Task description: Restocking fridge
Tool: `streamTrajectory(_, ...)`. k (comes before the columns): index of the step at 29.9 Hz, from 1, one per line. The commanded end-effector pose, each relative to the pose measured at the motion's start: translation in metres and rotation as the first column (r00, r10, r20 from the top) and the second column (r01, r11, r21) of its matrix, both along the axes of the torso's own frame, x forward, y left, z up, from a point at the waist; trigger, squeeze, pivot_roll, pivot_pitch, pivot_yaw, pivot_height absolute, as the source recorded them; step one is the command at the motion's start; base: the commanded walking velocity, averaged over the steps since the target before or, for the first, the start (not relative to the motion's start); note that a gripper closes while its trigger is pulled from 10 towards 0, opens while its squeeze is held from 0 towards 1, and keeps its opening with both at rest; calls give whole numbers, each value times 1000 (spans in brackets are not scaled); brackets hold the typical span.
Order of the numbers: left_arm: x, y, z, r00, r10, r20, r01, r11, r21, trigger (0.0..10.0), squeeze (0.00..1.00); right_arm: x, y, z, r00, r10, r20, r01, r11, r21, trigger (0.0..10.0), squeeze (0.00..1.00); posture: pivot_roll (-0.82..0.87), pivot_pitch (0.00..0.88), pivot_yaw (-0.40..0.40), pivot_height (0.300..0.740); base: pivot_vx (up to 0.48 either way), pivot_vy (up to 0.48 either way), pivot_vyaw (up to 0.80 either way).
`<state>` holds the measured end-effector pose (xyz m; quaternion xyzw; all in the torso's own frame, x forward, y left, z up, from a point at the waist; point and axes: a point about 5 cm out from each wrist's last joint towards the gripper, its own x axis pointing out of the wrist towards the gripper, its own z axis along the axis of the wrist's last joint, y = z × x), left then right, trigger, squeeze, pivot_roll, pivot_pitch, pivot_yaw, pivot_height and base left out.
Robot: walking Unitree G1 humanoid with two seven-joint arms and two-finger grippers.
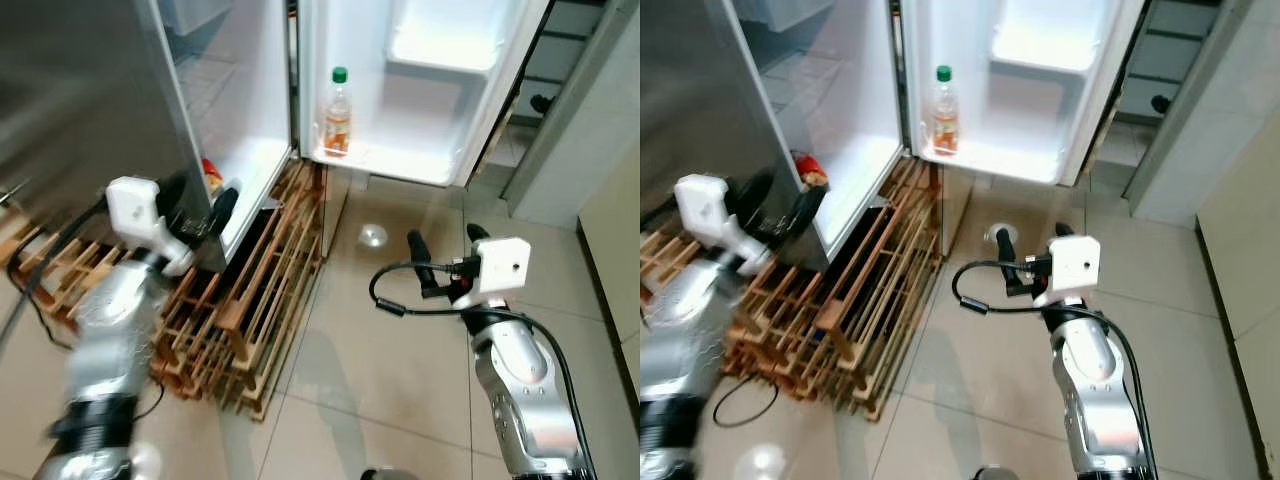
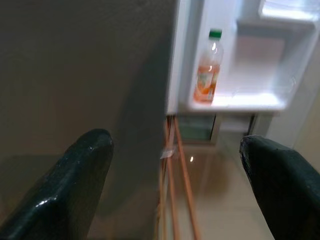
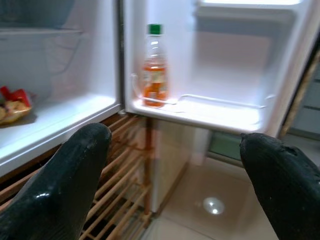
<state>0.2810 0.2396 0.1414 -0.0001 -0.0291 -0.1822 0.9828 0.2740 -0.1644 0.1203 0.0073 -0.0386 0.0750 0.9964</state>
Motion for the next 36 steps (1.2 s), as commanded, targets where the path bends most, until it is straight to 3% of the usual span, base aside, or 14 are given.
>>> streamTrajectory(1, -3, -4, 12, 998, -63, 26, 63, 998, 10, 10000, 0, 5, -6, -3, 1000, -10, -22, 11, 1000, 23, 10000, 0, -64, 0, -34, 740, 0, 0, 0)
streamTrajectory(4, -13, -5, 16, 998, -66, 24, 66, 998, 17, 10000, 0, 17, -2, -5, 999, 16, -35, -16, 1000, 18, 10000, 0, -26, 0, -42, 740, 0, 0, 713)
streamTrajectory(7, -15, -6, 18, 999, 4, 45, -2, 1000, -29, 10000, 0, 27, 3, -3, 999, 29, -30, -28, 999, 19, 10000, 0, 4, 0, -54, 740, 0, 0, 779)
streamTrajectory(9, -15, -8, 17, 988, 139, 62, -133, 987, -91, 10000, 0, 37, 12, -1, 998, 52, -24, -51, 998, 36, 10000, 0, 30, 0, -80, 740, 0, 0, 766)
streamTrajectory(10, -15, -8, 17, 988, 139, 62, -133, 987, -91, 10000, 0, 37, 12, -1, 998, 52, -24, -51, 998, 36, 10000, 0, 30, 0, -80, 740, 0, 0, 763)
streamTrajectory(13, -15, -9, 12, 954, 296, 41, -287, 945, -156, 10000, 0, 41, 22, -3, 992, 121, -39, -120, 992, 32, 10000, 0, 61, 0, -131, 740, 0, 0, 752)
streamTrajectory(14, -15, -9, 12, 954, 296, 41, -287, 945, -156, 10000, 0, 41, 22, -3, 992, 121, -39, -120, 992, 32, 10000, 0, 61, 0, -131, 740, 0, 0, 744)
streamTrajectory(15, -16, -9, 5, 917, 398, 9, -392, 907, -156, 10000, 0, 42, 25, -6, 986, 158, -55, -157, 987, 25, 10000, 0, 68, 0, -147, 740, 0, 0, 744)
streamTrajectory(18, -23, -10, -5, 875, 483, -12, -482, 870, -105, 10000, 0, 46, 23, -9, 984, 162, -72, -158, 986, 56, 10000, 0, 78, 0, -145, 740, 0, 0, 735)
streamTrajectory(21, -27, -11, -9, 861, 509, -21, -509, 858, -74, 10000, 0, 47, 23, -10, 986, 148, -80, -141, 986, 87, 10000, 0, 77, 0, -142, 740, 0, 0, 731)
streamTrajectory(25, -18, -24, -14, 858, 513, -17, -513, 859, 0, 10000, 0, 43, 23, -13, 988, 129, -80, -120, 987, 105, 10000, 0, 65, 0, -125, 740, 0, 0, 731)
streamTrajectory(26, -12, -34, -9, 871, 490, 22, -491, 871, 33, 10000, 0, 39, 25, -16, 989, 127, -80, -119, 988, 102, 10000, 0, 38, 0, -110, 740, 0, 0, 725)
streamTrajectory(34, 0, -50, -4, 868, 494, 50, -495, 869, 23, 10000, 0, 28, 26, -21, 988, 136, -78, -132, 990, 58, 10000, 0, -27, 0, -101, 740, 0, 149, 725)
streamTrajectory(36, 2, -57, -2, 878, 470, 92, -476, 877, 63, 10000, 0, 26, 23, -22, 988, 129, -79, -125, 991, 55, 10000, 0, -46, 0, -107, 740, 0, 480, 719)
